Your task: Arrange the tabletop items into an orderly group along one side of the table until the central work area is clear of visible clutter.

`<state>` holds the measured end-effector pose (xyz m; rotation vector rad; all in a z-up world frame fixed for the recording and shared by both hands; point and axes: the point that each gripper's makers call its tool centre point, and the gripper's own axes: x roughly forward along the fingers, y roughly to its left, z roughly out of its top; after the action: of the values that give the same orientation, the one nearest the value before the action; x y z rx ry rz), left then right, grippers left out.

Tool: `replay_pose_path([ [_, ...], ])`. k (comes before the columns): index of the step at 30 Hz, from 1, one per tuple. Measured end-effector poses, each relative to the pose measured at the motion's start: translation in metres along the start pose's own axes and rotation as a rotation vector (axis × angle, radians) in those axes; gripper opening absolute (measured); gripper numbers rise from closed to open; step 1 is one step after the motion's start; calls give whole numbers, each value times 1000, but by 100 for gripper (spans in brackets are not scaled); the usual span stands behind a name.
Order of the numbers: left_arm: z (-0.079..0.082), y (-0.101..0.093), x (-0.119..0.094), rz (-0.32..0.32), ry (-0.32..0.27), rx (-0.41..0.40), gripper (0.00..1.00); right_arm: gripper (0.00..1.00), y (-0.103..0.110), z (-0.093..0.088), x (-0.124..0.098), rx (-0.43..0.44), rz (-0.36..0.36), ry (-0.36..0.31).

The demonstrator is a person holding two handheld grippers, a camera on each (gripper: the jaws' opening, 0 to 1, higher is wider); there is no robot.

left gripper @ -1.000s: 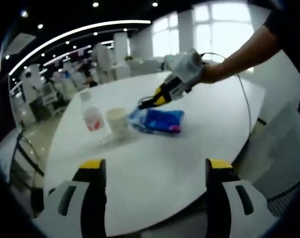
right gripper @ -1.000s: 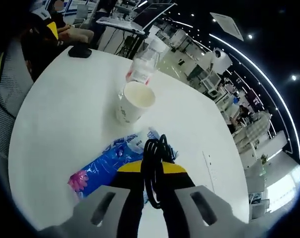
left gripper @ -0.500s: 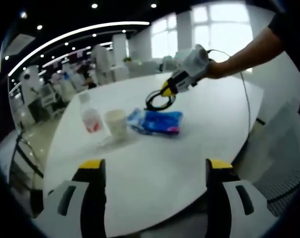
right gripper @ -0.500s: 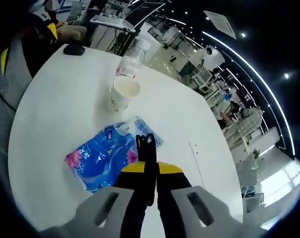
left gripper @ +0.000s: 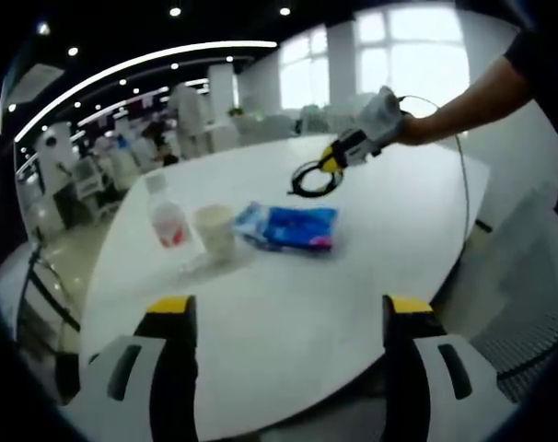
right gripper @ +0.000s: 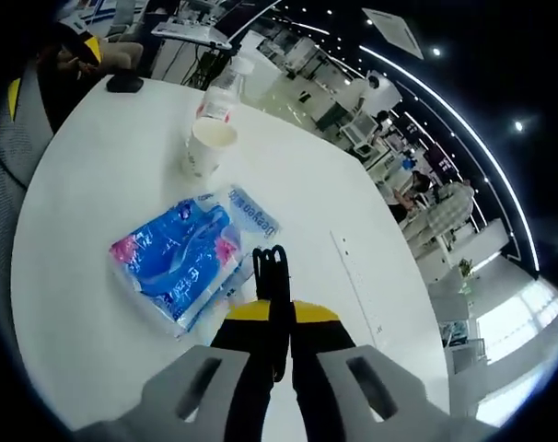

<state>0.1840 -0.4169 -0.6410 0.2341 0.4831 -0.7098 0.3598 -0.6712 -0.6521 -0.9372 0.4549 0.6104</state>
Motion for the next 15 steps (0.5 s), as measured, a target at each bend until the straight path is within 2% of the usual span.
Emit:
replay_pose_path([
  [15,-3,-2,0,-14,13,-3,79,4,-10,-55,-17,29,-30,89],
])
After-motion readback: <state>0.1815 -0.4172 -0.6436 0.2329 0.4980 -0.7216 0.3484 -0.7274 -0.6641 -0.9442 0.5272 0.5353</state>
